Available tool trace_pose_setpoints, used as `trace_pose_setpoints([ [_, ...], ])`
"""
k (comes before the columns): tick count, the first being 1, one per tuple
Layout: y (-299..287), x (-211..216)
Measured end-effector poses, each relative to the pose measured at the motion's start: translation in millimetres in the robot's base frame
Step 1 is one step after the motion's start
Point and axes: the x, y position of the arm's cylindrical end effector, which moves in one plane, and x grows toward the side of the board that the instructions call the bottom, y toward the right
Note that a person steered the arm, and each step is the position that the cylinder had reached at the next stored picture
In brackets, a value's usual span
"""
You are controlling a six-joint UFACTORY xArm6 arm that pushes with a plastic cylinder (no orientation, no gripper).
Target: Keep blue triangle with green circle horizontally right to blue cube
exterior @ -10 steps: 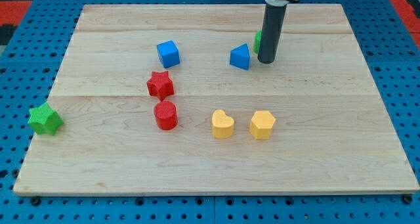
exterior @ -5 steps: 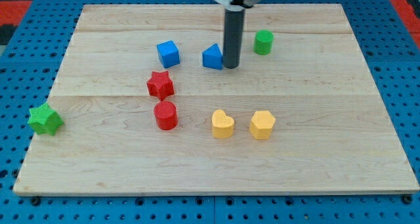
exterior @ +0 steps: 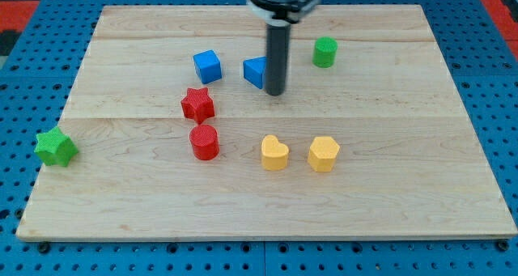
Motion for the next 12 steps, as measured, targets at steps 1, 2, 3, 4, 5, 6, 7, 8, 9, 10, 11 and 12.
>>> trace_pose_setpoints([
  [1, -43, -3],
  [2, -33, -3],
  [3, -6, -3],
  [4, 10, -7],
  [5, 21, -11],
  [6, 46, -14],
  [7, 139, -7],
  [8, 183, -53],
  [9, 161, -119],
  [10, 110, -123],
  [11, 105, -90],
  [12, 99, -59],
])
